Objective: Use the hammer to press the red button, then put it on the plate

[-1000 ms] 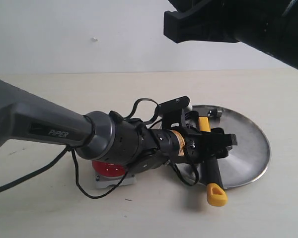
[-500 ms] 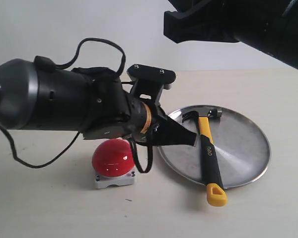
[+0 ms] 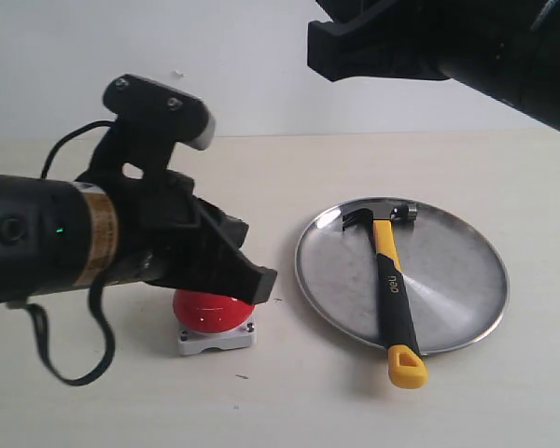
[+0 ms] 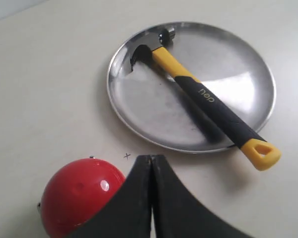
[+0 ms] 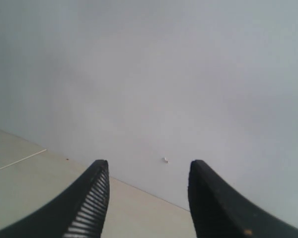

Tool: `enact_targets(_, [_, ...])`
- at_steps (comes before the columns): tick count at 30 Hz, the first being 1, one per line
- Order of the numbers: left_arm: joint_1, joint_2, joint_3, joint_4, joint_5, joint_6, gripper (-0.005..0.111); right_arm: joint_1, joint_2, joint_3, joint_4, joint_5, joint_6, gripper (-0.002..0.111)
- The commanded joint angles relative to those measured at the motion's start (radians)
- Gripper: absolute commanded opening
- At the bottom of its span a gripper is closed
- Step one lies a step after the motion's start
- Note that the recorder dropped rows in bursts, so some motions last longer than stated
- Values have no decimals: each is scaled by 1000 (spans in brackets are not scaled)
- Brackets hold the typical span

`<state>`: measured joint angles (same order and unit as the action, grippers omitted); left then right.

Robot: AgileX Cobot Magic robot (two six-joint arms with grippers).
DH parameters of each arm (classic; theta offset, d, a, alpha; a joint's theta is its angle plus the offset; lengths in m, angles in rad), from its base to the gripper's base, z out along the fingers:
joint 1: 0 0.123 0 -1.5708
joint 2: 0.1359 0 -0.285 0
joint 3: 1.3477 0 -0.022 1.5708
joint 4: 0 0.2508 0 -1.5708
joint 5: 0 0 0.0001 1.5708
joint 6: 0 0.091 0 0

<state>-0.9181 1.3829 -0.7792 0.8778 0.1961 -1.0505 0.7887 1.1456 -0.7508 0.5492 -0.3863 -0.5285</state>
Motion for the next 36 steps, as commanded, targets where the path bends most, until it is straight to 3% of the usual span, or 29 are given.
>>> enact_targets(1, [2, -127, 83, 29, -65, -13, 0, -5, -6, -4, -6, -5, 4, 48])
enact_targets(9, [21, -313, 217, 85, -143, -13, 0, -5, -26, -4, -6, 7, 4, 48])
enact_targets(17, [157, -506, 323, 85, -171, -7, 0, -5, -227, 12, -8, 102, 4, 48])
enact_targets(21, [228, -575, 365, 85, -217, -5, 0, -5, -329, 116, -8, 21, 4, 48])
enact_targets(26, [269, -618, 385, 78, -287, -7, 0, -28, -427, 299, -6, -52, 4, 48])
enact_targets(30, [269, -622, 385, 78, -288, -7, 0, -111, -501, 397, -6, 39, 4, 48])
enact_targets(36, [269, -653, 387, 77, -289, -5, 0, -205, -644, 412, 29, 267, 4, 48])
